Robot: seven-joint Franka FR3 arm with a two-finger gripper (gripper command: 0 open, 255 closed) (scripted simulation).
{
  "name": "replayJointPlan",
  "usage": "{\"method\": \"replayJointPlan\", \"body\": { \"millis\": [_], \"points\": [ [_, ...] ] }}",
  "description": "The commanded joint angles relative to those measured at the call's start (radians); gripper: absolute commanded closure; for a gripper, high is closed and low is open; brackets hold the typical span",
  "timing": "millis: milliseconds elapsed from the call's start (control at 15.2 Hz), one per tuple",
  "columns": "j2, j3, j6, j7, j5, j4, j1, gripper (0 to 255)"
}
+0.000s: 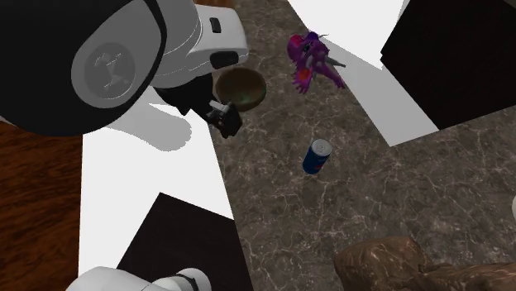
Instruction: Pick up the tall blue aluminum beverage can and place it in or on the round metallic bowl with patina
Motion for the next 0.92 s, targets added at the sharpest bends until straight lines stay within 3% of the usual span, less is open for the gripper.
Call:
{"method": "replayJointPlan", "body": {
  "millis": [0, 858],
  "points": [
    [0.0, 0.0, 0.0, 0.0, 0.0, 0.0, 0.0, 0],
    [0.3, -0.201, 0.26, -0.238, -0.082, -0.021, -0.047, 0]
  ]
}}
